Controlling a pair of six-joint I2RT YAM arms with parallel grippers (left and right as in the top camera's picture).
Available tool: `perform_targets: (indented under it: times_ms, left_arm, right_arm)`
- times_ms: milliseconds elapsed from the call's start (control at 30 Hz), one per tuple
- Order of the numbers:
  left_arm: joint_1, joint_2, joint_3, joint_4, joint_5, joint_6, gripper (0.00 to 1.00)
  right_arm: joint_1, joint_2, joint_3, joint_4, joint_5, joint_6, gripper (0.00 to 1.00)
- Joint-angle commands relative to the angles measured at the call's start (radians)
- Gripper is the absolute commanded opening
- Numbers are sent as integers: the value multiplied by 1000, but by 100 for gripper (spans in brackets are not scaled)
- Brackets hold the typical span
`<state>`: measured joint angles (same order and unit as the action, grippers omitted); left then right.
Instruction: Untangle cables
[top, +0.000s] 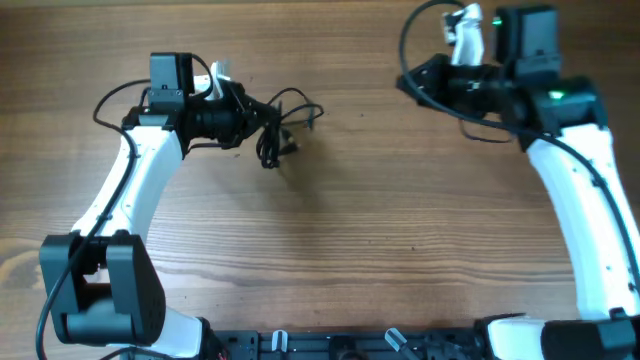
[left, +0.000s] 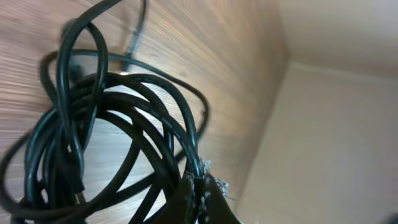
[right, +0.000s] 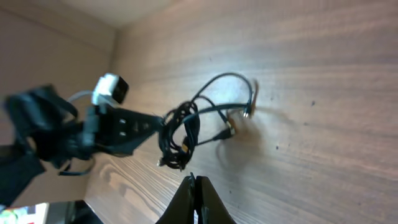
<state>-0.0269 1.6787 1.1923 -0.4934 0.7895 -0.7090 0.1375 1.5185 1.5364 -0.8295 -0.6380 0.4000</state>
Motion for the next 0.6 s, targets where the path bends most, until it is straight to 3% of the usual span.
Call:
perform_targets:
  times_ms: [0, 67, 200, 333, 433, 500, 567]
  left_arm:
    - [-2, -3, 6, -37, -99, 76, 4]
    - [-5, -3, 6, -59, -120, 79, 4]
    - [-26, -3, 6, -124, -180, 202, 4]
    - [-38, -3, 5, -180, -305, 209, 4]
    - [-40, -3, 6, -199, -319, 260, 4]
    - [-45, -3, 6, -199, -293, 262, 4]
    - [-44, -3, 6, -182, -208, 261, 4]
  right_arm:
    - [-67, -16, 14, 2, -73, -37, 4]
    - [-82, -13, 13, 0, -2, -43, 4]
    - [-83, 14, 13, -25, 338, -4, 4]
    - [-83, 63, 13, -40, 398, -4, 4]
    - [-78, 100, 13, -41, 306, -46, 5]
    - [-58, 115, 13, -27, 143, -116, 14]
    - [-19, 122, 13, -25, 69, -113, 31]
